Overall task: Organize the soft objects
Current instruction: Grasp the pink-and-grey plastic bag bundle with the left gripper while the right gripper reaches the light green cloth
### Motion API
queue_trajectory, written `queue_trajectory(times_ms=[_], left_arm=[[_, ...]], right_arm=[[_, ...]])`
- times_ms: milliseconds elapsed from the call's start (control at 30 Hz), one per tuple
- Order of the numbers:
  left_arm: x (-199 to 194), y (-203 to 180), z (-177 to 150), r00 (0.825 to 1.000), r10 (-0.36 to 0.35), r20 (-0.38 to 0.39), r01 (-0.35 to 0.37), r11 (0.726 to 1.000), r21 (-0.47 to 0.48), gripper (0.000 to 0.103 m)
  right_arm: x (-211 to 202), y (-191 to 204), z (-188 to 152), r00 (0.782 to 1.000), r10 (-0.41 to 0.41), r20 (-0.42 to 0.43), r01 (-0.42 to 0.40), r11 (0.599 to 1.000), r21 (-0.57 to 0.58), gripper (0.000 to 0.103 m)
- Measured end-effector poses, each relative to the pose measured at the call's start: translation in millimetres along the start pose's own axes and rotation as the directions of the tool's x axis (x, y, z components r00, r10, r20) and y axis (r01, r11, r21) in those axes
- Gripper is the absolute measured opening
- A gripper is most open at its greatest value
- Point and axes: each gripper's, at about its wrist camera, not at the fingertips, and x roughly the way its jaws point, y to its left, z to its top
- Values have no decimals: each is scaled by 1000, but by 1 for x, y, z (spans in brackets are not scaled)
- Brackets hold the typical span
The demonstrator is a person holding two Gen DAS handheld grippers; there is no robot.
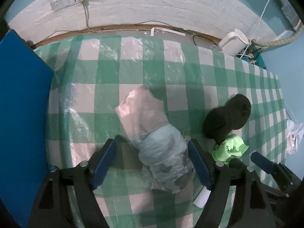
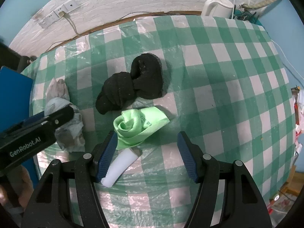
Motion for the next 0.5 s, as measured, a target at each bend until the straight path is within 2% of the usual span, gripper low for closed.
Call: queue_trajectory(times_ms=[133,200,267,500], left_arm=[[-2,-2,-3,1000,-3,18,3,999,52,78],[-2,0,-5,999,-27,17,26,998,64,61],[-3,1,-7,998,-66,5,66,995,74,50],[-11,1,-14,999,-43,23,39,988,149,45]], right_arm=[[4,-2,2,1000,-5,-6,5,1000,5,66],[6,-1,2,1000,-5,-9,5,1000,7,66],[7,-1,3,1000,-7,-10,7,1000,8,66],[13,14,9,1000,-11,-6,11,1000,-11,66]])
